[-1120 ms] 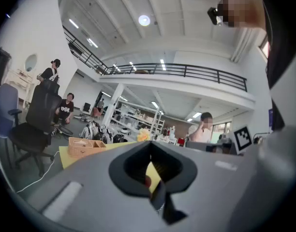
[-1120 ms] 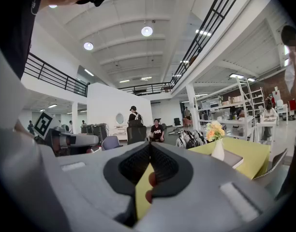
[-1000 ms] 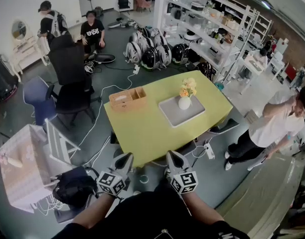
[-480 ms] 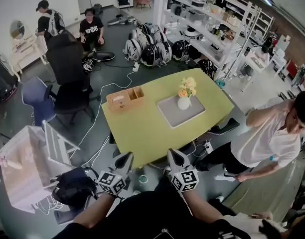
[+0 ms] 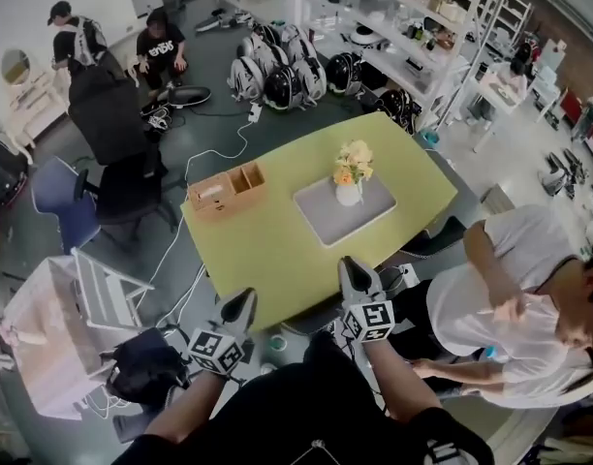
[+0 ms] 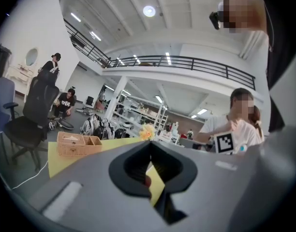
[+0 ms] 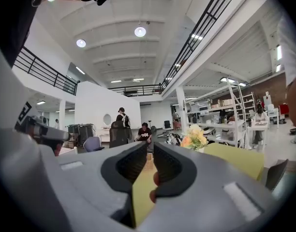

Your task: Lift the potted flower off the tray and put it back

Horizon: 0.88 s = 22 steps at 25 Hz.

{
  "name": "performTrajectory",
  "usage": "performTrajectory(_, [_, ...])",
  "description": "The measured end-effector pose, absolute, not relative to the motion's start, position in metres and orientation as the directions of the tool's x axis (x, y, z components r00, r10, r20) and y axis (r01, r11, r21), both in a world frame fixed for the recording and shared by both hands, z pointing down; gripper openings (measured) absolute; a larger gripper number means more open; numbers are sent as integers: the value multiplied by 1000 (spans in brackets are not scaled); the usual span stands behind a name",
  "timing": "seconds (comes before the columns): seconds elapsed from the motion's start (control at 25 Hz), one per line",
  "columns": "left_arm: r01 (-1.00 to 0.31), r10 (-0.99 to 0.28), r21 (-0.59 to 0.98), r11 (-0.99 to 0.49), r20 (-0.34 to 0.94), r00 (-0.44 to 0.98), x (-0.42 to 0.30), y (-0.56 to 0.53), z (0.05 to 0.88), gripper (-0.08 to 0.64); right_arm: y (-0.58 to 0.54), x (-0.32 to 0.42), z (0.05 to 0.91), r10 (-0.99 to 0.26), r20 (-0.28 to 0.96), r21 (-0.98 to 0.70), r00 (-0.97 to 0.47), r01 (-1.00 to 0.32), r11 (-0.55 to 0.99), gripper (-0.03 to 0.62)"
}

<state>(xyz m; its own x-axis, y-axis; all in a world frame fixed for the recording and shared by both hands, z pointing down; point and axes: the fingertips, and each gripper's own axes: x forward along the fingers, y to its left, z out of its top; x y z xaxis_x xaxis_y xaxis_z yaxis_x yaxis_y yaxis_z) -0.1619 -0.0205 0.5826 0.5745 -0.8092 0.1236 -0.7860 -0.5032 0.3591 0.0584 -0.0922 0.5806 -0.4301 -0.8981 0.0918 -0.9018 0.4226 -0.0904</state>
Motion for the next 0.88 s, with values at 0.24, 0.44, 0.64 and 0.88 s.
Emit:
performTrajectory(0.24, [-797, -810, 363, -482, 163, 564, -131, -80, 600, 8, -182, 120, 629, -926, 112, -64, -361, -933, 355, 100])
performTrajectory(0.44, [-813, -816, 357, -460, 191, 545, -106, -136, 601, 8, -251, 163, 677, -919, 179, -69, -352, -936, 346, 144])
performTrajectory(0.64, [-813, -816, 399, -423, 223, 534, -83, -176, 614, 8, -309, 200, 734, -887, 276, -52, -370, -927, 371, 169])
performTrajectory(0.88, [-830, -827, 453, -325, 289, 482, -74, -207, 641, 8, -373, 212, 785, -842, 348, -16, -412, -901, 434, 206])
